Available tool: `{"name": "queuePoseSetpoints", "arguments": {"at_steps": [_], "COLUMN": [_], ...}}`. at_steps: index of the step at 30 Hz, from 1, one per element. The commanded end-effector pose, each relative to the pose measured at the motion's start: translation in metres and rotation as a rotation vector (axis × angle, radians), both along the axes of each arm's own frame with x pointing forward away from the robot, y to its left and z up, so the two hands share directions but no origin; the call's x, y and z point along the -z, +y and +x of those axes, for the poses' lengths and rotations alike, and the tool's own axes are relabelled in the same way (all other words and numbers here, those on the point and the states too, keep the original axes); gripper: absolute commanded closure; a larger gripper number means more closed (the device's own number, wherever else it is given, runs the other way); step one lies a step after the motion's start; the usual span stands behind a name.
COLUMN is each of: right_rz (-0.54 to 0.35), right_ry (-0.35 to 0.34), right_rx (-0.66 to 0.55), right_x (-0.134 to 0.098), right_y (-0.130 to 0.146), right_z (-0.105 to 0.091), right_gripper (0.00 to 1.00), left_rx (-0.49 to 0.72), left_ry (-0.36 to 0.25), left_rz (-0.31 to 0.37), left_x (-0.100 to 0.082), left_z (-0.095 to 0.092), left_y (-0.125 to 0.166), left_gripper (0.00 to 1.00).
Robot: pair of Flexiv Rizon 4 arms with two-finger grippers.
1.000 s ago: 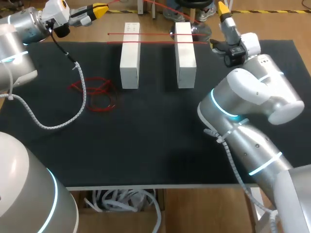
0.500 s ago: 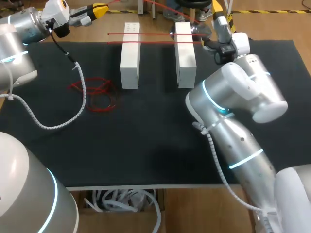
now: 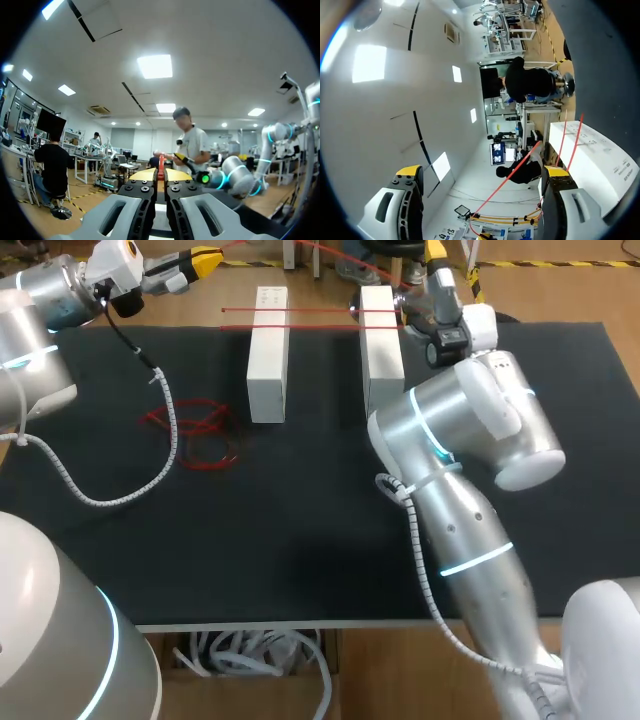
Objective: Grab the tape and strap the tape.
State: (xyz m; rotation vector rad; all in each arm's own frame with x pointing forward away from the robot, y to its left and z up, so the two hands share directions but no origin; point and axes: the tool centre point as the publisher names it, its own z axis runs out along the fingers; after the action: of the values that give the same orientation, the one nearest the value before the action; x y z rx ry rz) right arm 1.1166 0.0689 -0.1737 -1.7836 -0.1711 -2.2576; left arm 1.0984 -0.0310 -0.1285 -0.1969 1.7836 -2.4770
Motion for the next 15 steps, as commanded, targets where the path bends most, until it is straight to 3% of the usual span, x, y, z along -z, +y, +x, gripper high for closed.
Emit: {"name": "queuePoseSetpoints", "arguments": {"at_steps": [1,2,3,4,5,8,12,13,15], "right_rz": [0.016,0.017,0.016,0.014,0.010,-0.001,-0.010,-0.014,-0.018], "right_ry": [-0.072,-0.077,-0.079,-0.083,-0.086,-0.083,-0.080,-0.080,-0.078], "right_rx": [0.041,0.042,0.044,0.049,0.052,0.065,0.073,0.074,0.075], "right_x": [0.006,0.006,0.005,0.005,0.005,0.007,0.011,0.011,0.013], "right_y": [-0.003,-0.004,-0.005,-0.006,-0.006,-0.009,-0.010,-0.010,-0.009], "right_z": [-0.002,-0.002,-0.002,-0.001,-0.001,0.004,0.010,0.011,0.012], "right_gripper": [0.00,0.00,0.07,0.56,0.70,0.76,0.63,0.69,0.70], "left_rx": [-0.001,-0.001,-0.001,-0.001,-0.001,-0.001,-0.001,-0.001,-0.001], "left_ry": [-0.001,-0.001,-0.001,-0.001,-0.001,-0.001,-0.001,-0.001,-0.001], "left_rz": [-0.001,-0.001,-0.001,-0.001,-0.001,-0.001,-0.001,-0.001,-0.001], "left_x": [0.000,0.000,0.000,0.000,0.000,0.000,0.000,0.000,0.000], "left_z": [0.000,0.000,0.000,0.000,0.000,0.000,0.000,0.000,0.000], "left_y": [0.000,0.000,0.000,0.000,0.000,0.000,0.000,0.000,0.000], "left_gripper": [1.00,1.00,1.00,1.00,1.00,1.00,1.00,1.00,1.00]}}
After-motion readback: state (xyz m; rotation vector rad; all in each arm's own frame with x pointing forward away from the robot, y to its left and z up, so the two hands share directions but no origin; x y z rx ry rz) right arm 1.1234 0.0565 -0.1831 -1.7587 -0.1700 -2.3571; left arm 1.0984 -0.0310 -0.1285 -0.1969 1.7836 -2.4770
